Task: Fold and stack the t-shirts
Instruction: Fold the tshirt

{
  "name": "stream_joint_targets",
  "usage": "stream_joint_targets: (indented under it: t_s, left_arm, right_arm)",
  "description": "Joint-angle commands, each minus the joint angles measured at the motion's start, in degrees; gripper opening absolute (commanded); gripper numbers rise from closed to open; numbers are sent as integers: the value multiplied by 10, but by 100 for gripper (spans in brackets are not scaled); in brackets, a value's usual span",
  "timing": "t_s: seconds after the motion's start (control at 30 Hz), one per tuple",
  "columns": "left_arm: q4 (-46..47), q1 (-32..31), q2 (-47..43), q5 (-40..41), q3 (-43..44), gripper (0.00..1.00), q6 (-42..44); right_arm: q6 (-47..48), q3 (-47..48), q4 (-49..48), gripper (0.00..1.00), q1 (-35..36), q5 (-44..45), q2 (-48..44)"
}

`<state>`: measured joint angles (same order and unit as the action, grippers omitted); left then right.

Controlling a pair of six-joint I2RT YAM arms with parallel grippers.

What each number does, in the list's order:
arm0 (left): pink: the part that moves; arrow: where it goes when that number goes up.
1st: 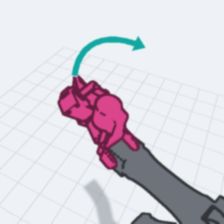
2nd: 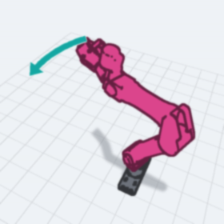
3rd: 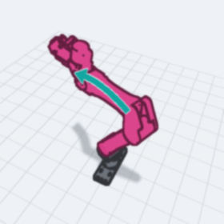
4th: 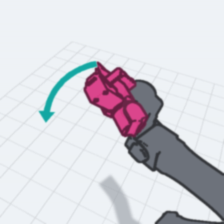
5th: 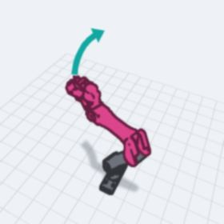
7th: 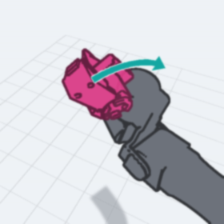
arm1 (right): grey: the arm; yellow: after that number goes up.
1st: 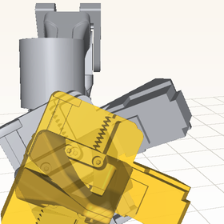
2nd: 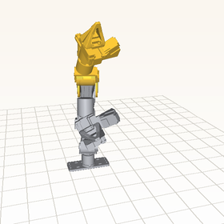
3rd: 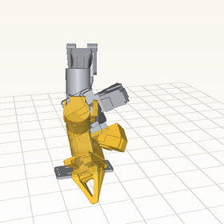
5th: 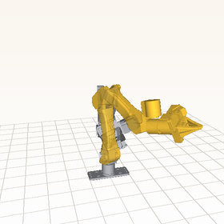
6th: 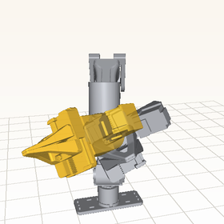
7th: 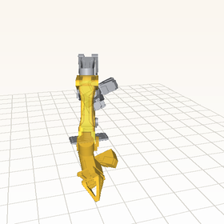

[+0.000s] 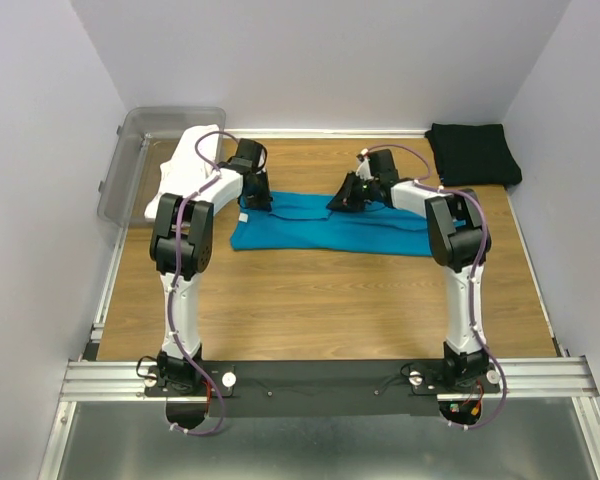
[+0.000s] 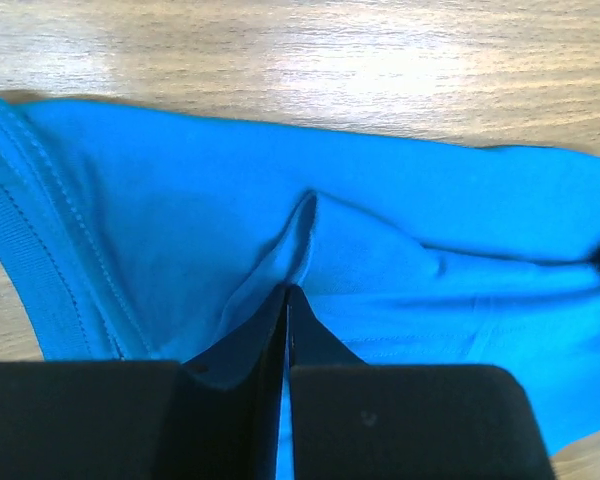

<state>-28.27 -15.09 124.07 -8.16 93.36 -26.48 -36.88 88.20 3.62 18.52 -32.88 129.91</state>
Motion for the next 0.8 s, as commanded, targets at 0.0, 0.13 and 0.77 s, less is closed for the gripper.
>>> stream_joint_targets:
  t_s: [0.0,0.13,0.77]
  left_arm:
    - [-13,2,3,1,-7,13,6]
    - [-16,2,-67,2,-17,27,7]
    - [21,-35,-292,77,-301,26,-8]
  right_arm:
    - [37,-14,4,22,-25,-4,-30]
    - [74,-51,32,27,-29,18,-106]
    - [162,-246,162,28,-44,273,-310]
